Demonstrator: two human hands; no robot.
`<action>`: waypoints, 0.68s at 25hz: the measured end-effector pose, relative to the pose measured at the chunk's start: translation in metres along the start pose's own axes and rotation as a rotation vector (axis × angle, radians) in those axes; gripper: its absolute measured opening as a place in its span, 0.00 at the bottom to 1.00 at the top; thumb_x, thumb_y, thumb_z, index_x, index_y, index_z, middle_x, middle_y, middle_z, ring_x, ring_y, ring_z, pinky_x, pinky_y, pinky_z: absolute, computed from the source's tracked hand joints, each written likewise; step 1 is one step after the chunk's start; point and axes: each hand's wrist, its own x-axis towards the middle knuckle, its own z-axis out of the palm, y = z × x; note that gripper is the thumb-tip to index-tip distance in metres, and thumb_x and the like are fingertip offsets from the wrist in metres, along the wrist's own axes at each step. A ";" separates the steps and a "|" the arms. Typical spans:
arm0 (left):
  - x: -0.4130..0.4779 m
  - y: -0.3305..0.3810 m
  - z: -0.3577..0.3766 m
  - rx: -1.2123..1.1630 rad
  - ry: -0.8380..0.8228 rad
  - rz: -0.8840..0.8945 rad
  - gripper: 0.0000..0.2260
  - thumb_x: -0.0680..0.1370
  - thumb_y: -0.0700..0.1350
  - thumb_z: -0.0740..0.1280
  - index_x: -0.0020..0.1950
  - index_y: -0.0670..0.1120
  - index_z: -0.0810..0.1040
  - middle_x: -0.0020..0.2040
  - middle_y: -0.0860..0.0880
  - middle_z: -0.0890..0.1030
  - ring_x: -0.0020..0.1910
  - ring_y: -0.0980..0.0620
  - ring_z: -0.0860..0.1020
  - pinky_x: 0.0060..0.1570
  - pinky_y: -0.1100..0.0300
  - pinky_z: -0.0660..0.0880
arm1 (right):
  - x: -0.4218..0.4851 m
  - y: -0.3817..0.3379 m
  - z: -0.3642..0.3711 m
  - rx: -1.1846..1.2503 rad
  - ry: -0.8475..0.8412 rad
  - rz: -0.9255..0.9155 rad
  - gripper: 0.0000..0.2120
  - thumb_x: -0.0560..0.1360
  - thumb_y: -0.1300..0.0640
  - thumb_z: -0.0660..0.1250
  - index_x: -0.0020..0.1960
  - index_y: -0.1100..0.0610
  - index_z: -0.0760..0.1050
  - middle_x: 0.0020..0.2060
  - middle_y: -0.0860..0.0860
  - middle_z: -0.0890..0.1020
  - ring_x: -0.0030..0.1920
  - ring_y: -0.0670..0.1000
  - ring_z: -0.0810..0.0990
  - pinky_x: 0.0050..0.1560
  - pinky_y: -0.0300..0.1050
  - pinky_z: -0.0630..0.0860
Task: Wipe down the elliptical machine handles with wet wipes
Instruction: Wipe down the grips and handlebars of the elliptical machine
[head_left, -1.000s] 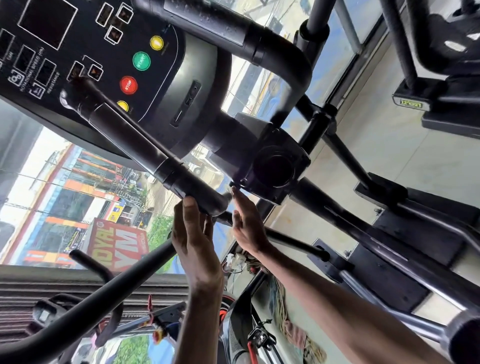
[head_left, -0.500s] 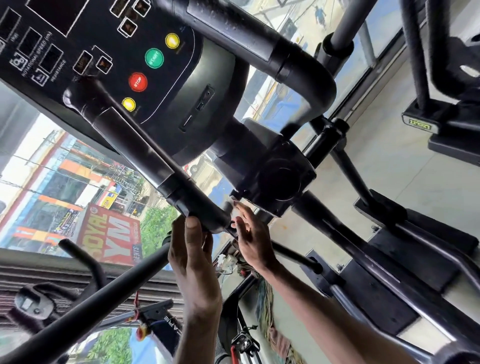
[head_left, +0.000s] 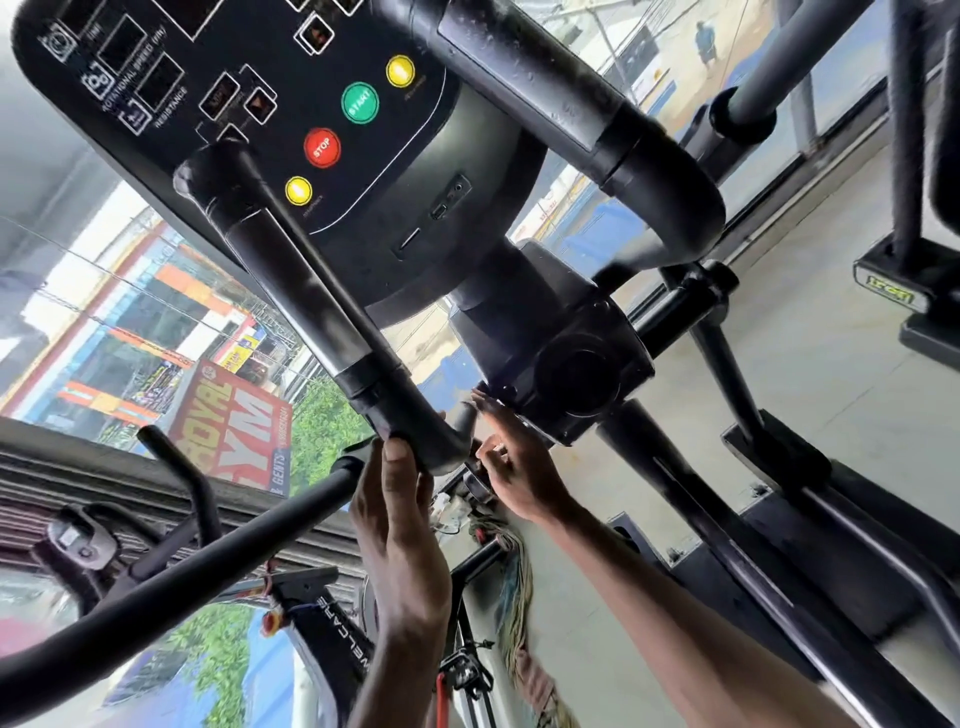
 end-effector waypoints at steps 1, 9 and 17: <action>-0.001 0.004 0.003 0.013 -0.007 0.001 0.13 0.74 0.62 0.63 0.38 0.61 0.85 0.39 0.58 0.83 0.45 0.58 0.78 0.49 0.61 0.75 | 0.002 0.000 -0.001 -0.030 -0.001 0.025 0.33 0.76 0.72 0.60 0.81 0.61 0.63 0.80 0.55 0.66 0.71 0.57 0.77 0.70 0.55 0.75; -0.003 0.002 -0.002 0.130 0.021 0.001 0.16 0.75 0.64 0.61 0.38 0.58 0.83 0.37 0.57 0.79 0.42 0.59 0.75 0.51 0.47 0.73 | 0.006 -0.016 -0.007 0.107 -0.038 0.135 0.31 0.75 0.68 0.58 0.78 0.61 0.68 0.77 0.52 0.71 0.73 0.52 0.75 0.74 0.46 0.71; 0.003 -0.007 -0.013 0.310 -0.016 0.097 0.18 0.79 0.71 0.58 0.43 0.63 0.80 0.43 0.55 0.81 0.50 0.52 0.76 0.58 0.29 0.73 | -0.006 -0.032 -0.019 0.088 0.066 0.004 0.31 0.73 0.75 0.59 0.75 0.65 0.72 0.73 0.58 0.76 0.69 0.50 0.77 0.72 0.40 0.72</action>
